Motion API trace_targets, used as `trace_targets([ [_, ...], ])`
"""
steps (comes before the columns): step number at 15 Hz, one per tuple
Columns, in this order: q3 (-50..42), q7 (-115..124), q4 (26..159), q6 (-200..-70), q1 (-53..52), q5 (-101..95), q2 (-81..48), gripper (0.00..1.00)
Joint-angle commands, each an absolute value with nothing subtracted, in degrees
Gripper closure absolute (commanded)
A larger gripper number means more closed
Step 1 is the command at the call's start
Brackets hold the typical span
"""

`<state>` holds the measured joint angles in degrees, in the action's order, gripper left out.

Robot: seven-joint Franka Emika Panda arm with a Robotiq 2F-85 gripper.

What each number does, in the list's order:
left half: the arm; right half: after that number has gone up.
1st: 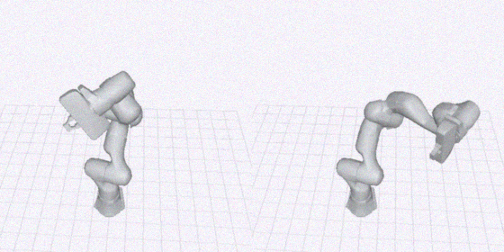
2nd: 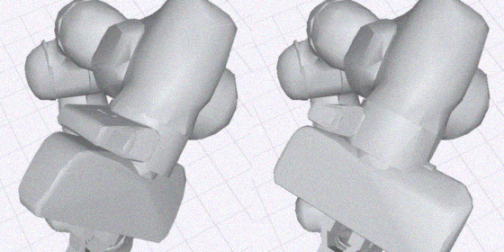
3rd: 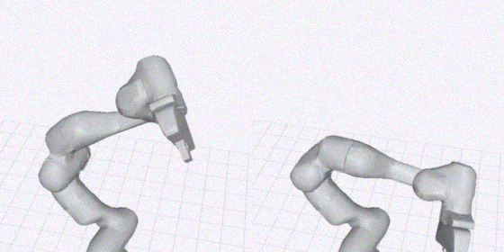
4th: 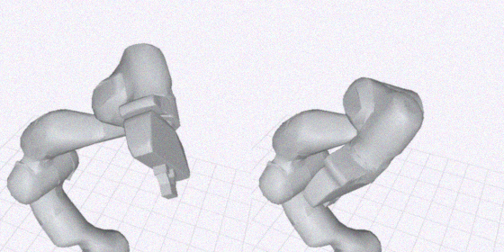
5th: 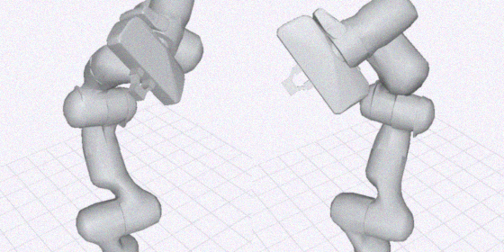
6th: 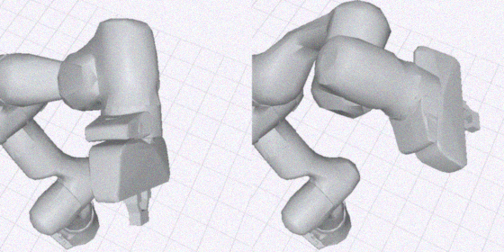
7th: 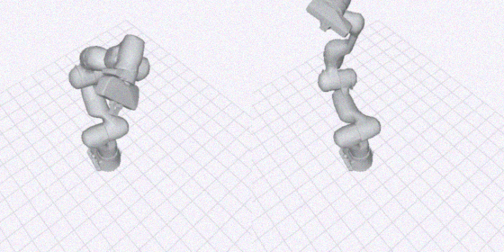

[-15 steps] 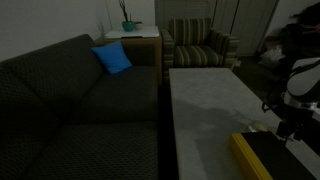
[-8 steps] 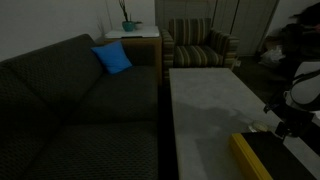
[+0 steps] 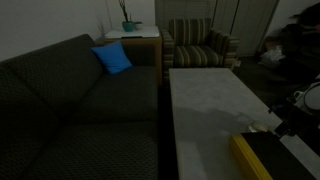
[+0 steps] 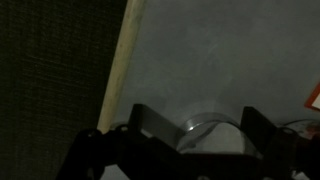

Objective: Put the silver lid on the silver bottle

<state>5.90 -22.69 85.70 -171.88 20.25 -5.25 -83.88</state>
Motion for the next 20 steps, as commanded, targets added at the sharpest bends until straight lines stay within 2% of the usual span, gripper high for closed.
trace_targets([
  [1, 6.8, -22.92, 87.19, -175.17, 19.92, -7.54, -83.92, 0.0],
  [13, 3.67, -20.86, 84.75, -173.47, 14.82, -9.44, -84.06, 0.0],
  [20, 5.83, -22.26, 84.26, -174.37, 18.06, -9.49, -84.06, 0.0],
])
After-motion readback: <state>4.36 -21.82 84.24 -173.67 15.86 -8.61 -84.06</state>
